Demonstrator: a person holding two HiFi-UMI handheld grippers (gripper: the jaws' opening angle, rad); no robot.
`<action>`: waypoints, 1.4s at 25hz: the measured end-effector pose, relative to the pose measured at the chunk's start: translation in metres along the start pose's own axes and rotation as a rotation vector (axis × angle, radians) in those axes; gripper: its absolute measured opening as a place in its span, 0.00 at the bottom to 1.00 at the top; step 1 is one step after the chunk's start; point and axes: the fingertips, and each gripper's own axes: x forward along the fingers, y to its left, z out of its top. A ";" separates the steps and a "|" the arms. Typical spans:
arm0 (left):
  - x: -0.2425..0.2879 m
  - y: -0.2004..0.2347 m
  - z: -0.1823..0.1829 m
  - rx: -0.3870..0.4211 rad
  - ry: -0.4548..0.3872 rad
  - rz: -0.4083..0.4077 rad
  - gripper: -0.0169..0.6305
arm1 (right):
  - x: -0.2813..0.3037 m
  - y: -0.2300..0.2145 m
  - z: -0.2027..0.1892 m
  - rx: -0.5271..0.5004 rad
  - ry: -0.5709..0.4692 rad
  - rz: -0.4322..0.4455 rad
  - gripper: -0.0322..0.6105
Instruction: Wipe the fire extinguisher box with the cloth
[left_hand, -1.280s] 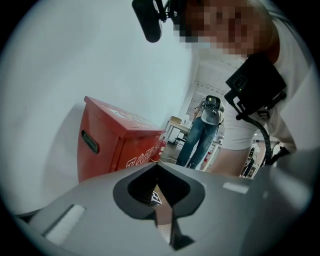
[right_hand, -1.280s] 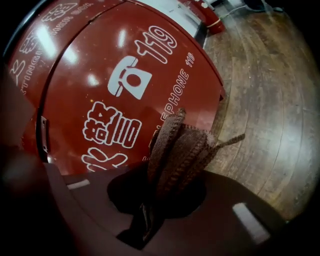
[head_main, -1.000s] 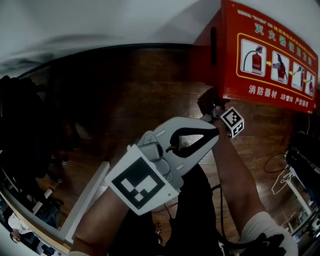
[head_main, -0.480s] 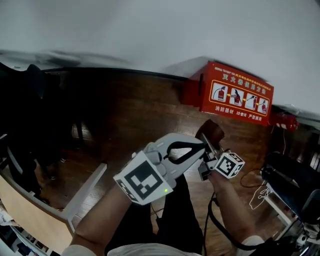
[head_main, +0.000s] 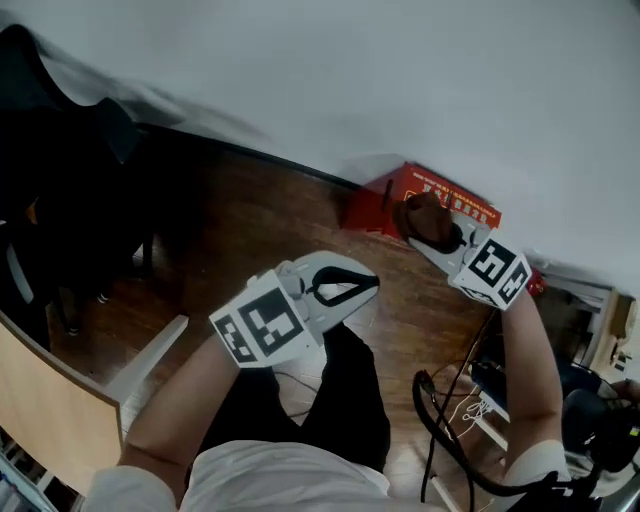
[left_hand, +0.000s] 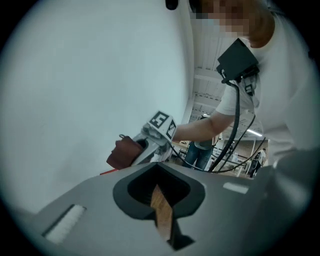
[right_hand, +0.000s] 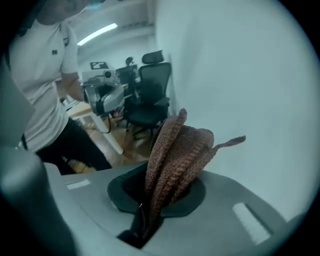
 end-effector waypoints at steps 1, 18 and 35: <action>-0.004 0.006 -0.002 -0.003 0.004 0.006 0.02 | 0.001 -0.006 0.008 -0.098 0.062 0.059 0.12; 0.038 0.116 -0.026 -0.120 -0.080 0.329 0.02 | 0.117 -0.071 -0.090 -0.959 0.952 0.936 0.12; 0.041 0.146 -0.115 -0.278 -0.135 0.491 0.02 | 0.214 -0.097 -0.216 -1.076 1.278 1.147 0.12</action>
